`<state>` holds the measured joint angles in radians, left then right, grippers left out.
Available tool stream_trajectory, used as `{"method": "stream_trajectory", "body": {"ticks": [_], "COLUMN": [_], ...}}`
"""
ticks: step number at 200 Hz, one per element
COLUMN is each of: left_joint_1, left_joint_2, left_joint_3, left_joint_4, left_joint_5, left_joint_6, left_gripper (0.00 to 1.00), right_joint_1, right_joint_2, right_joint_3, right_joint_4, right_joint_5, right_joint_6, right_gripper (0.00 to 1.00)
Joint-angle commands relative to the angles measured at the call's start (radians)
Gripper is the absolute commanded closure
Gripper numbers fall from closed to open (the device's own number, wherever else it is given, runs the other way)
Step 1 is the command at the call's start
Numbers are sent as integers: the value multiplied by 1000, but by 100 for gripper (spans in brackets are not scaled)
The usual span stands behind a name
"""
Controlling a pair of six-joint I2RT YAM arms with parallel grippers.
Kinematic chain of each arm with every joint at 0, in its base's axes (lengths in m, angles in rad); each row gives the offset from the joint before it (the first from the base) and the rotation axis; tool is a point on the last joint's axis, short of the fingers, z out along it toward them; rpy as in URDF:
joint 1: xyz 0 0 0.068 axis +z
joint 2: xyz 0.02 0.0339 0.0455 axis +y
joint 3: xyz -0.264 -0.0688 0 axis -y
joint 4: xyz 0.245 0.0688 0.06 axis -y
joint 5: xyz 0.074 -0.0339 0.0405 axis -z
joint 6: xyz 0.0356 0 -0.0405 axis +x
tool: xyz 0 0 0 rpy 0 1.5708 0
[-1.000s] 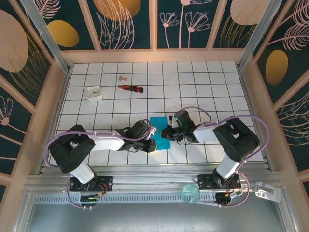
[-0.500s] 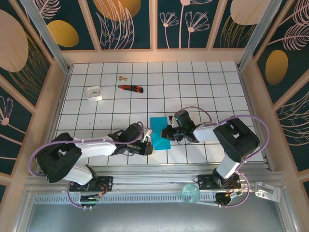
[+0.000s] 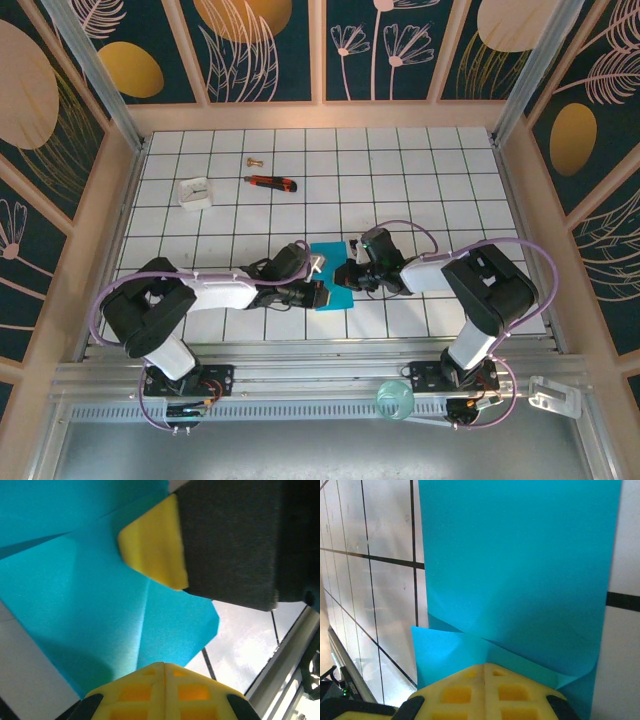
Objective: Fold a paper plane with a square sheet of paper (pick it up from the middle)
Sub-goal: Fold the triangle a second time at the center of the table.
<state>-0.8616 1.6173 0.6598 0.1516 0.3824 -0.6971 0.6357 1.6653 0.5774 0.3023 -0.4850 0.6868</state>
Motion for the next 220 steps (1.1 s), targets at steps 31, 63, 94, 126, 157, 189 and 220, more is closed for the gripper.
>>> {"method": "stream_trajectory", "body": {"ticks": [31,63,94,126,157,189,220], "left_joint_1": [9,12,17,17,17,17,17], "left_joint_2": [19,19,27,28,39,42,53], "left_joint_3": [-46,-57,-51,-66,-93,-106,-110], "left_joint_4": [-27,-60,-109,-130,-130,-135,-125], "left_joint_5": [25,5,-31,-36,-21,-7,11], "left_joint_6": [39,59,77,79,59,41,27], "left_gripper": [100,100,100,100,100,100,100], "right_joint_1": [-25,-25,-25,-25,-24,-19,37], "right_joint_2": [49,50,47,22,-49,-127,-151], "right_joint_3": [-36,-36,-30,15,74,49,-15], "right_joint_4": [-209,-210,-210,-216,-217,-150,-84], "right_joint_5": [121,121,116,90,21,-75,-74], "right_joint_6": [-33,-33,-36,-72,-101,-30,50], "right_gripper": [100,100,100,100,92,88,91]}}
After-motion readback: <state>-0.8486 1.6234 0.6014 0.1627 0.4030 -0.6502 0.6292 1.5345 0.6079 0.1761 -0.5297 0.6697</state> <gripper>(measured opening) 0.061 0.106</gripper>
